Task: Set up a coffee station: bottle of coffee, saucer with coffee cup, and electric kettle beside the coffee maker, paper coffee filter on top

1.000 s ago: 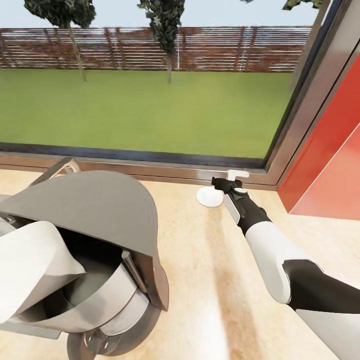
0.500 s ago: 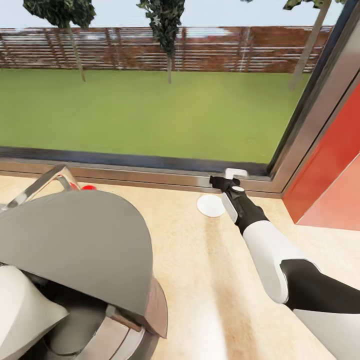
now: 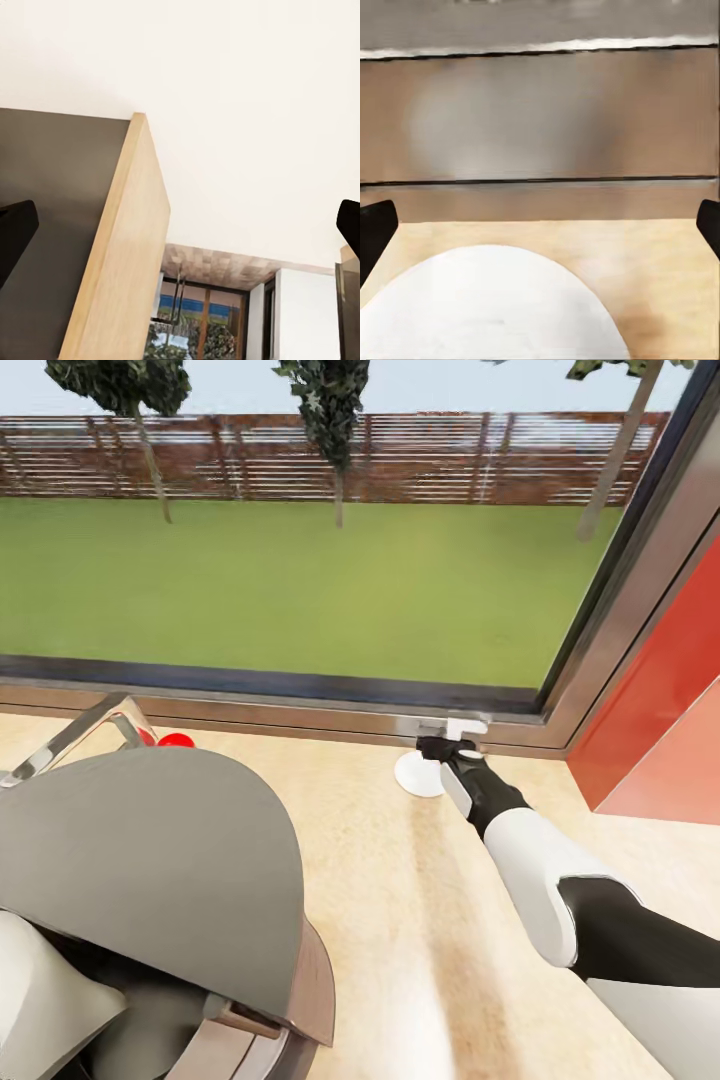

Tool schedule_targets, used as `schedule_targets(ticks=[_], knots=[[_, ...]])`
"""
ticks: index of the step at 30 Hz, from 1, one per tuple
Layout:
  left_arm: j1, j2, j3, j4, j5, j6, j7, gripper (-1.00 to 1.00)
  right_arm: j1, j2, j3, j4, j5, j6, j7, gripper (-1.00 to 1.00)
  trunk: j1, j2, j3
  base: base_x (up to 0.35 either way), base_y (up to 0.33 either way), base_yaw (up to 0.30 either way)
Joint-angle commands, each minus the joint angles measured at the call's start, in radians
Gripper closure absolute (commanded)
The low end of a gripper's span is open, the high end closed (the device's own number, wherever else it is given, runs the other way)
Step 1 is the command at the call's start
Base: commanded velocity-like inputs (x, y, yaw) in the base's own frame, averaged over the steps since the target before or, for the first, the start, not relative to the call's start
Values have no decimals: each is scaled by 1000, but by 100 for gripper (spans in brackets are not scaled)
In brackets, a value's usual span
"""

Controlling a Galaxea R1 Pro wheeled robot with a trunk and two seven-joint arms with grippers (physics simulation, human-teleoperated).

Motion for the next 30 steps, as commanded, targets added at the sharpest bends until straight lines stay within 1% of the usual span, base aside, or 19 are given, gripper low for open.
schedule_targets(ticks=[1, 6, 8, 10, 11, 13, 16, 21, 22, 23, 28, 30], knots=[[0, 0, 1, -1, -6, 3, 2, -100, -1, 0, -3, 2, -3, 5, -2, -100, 0, -2, -1, 0, 0, 0], [0, 0, 1, -1, -6, 4, 2, -100, -1, 0, -2, 38, -3, 2, 0, -100, 0, -2, -1, 0, 0, 0], [0, 0, 0, -1, -6, 4, 2, -100, 0, 0, -2, 53, -2, -11, 0, -100, 0, -2, -1, 0, 0, 0], [0, 0, 0, 0, -6, 4, 2, -100, 0, 0, -2, 89, -1, -57, 0, -100, 0, -2, -1, 0, 0, 0], [1, 0, 0, 0, -6, 4, 2, -100, 1, 0, -1, 141, 3, -155, 1, -100, 0, -2, -1, 0, 0, 0], [1, 0, -1, 0, -6, 4, 2, -100, 1, 0, -1, 160, 4, -202, 1, -100, 0, -2, -1, 0, 0, 0], [1, 0, -1, 0, -6, 4, 2, -100, 1, 0, 1, 168, 5, -220, 1, -100, 0, -2, -1, 0, 0, 0], [1, 0, -1, 0, -6, 4, 2, -100, 1, -1, 1, 178, 6, -226, 1, -100, 0, -2, -1, 0, 0, 0], [1, 0, -1, 0, -6, 4, 2, -100, 1, -2, 1, 186, 6, -227, 1, -100, 0, -2, -1, 0, 0, 0], [1, 0, -1, 2, -6, 5, 2, -100, 1, -5, 1, 218, 5, -234, 1, -100, 0, -2, -1, 0, 0, 0], [1, 0, -1, 2, -6, 6, 2, -100, 1, -6, 1, 234, 6, -247, 2, -100, 0, -2, -1, 0, 0, 0], [1, 1, -1, 2, -6, 6, 2, -100, 1, -7, 1, 273, 5, -251, 3, -100, 0, -2, -1, 0, 0, 0]])
